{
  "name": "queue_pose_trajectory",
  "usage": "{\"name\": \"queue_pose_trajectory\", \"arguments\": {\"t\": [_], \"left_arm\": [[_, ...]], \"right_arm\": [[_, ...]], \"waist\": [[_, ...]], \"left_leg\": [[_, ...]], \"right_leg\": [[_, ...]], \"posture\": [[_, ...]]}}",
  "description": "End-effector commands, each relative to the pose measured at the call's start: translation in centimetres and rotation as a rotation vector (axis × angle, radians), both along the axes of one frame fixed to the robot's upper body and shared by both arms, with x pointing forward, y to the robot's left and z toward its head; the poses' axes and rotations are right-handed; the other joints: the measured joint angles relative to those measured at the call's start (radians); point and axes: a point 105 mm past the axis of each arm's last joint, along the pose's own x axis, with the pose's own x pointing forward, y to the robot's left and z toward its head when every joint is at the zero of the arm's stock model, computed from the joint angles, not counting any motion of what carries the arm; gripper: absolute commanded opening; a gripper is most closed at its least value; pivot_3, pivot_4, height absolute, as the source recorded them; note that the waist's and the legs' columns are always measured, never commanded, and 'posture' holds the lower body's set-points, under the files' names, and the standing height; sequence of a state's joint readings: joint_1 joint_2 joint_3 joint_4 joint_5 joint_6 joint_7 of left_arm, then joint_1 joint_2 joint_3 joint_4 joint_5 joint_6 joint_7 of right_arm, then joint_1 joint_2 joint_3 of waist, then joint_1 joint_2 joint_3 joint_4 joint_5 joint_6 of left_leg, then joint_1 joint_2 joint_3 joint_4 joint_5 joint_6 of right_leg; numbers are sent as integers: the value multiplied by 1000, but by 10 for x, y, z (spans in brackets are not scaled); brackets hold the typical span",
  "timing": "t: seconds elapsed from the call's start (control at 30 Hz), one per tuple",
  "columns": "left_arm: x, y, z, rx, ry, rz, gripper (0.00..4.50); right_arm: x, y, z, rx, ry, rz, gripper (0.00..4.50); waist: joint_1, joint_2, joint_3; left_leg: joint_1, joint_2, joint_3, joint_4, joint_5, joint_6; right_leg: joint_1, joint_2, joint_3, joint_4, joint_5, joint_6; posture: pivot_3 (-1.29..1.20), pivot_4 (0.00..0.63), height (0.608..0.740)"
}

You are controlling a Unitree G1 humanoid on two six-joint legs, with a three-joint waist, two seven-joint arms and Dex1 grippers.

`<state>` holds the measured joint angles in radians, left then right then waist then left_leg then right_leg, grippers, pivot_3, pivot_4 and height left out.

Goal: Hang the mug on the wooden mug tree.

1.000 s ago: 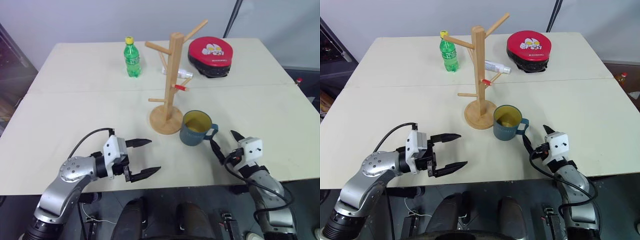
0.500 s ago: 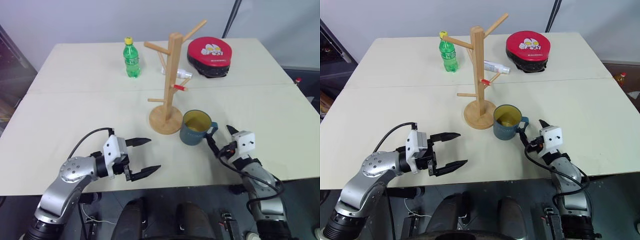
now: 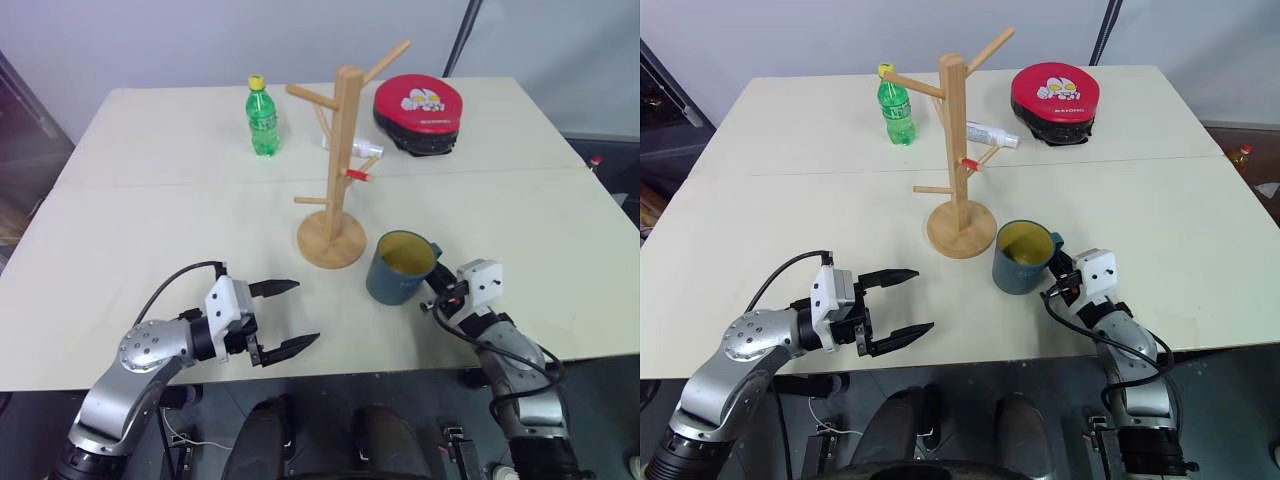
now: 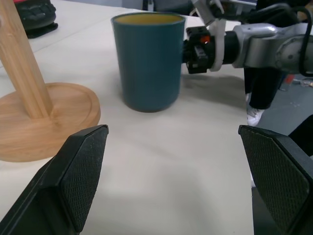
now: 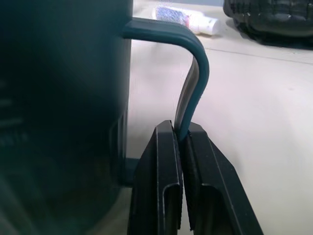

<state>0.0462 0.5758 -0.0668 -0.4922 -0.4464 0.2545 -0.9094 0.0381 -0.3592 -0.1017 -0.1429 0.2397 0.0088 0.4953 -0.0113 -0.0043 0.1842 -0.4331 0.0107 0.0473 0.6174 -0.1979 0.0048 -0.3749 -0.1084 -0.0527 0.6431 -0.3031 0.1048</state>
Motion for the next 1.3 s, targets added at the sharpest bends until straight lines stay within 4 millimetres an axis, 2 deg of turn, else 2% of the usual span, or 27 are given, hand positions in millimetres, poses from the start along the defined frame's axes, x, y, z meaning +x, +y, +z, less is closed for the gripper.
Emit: {"name": "queue_pose_trajectory", "arguments": {"t": [0.03,0.1,0.17,0.23,0.33,0.5,0.8,1.03,1.3], "left_arm": [[-1,0,5,-11,-33,3,4500],[0,2,4,-10,-35,9,4500],[4,2,6,-29,-36,21,4500],[7,2,9,-57,-36,32,4500],[11,0,15,-85,-44,40,4500],[17,1,27,-134,-62,67,4500],[21,5,41,-172,-83,104,4500],[23,11,70,-254,-110,111,4500],[20,5,95,-266,-162,64,4500]], "right_arm": [[-12,21,42,-231,-154,173,55],[-14,26,55,-365,-211,225,55],[-8,32,99,-448,-338,244,55],[-5,37,130,-498,-410,257,55],[1,42,149,-567,-414,280,55],[6,51,159,-596,-397,311,55],[13,62,165,-626,-387,335,55],[24,68,166,-657,-364,331,55],[40,74,158,-702,-320,301,55]], "waist": [[0,0,0],[0,0,0],[-2,0,0],[-2,1,1],[7,-3,-1],[22,-4,-1],[21,-4,-1],[21,-4,-1],[18,-4,-1]], "left_leg": [[0,0,0,0,0,0],[1,0,1,0,0,0],[2,0,1,0,0,0],[3,0,2,1,0,0],[4,1,2,1,0,0],[3,1,2,1,0,0],[3,1,2,1,0,0],[3,1,2,1,0,0],[3,1,2,1,0,0]], "right_leg": [[0,-1,0,0,0,0],[0,-1,1,1,0,0],[0,-1,1,2,0,0],[0,-1,3,3,0,0],[0,0,3,3,0,0],[1,-2,1,2,-1,0],[1,-2,1,3,0,0],[1,-2,1,3,0,0],[1,1,1,3,0,0]], "posture": [[0,150,740],[0,150,740],[0,150,740],[0,150,740],[0,150,740],[0,150,740],[0,150,740],[0,150,740],[0,150,740]]}}
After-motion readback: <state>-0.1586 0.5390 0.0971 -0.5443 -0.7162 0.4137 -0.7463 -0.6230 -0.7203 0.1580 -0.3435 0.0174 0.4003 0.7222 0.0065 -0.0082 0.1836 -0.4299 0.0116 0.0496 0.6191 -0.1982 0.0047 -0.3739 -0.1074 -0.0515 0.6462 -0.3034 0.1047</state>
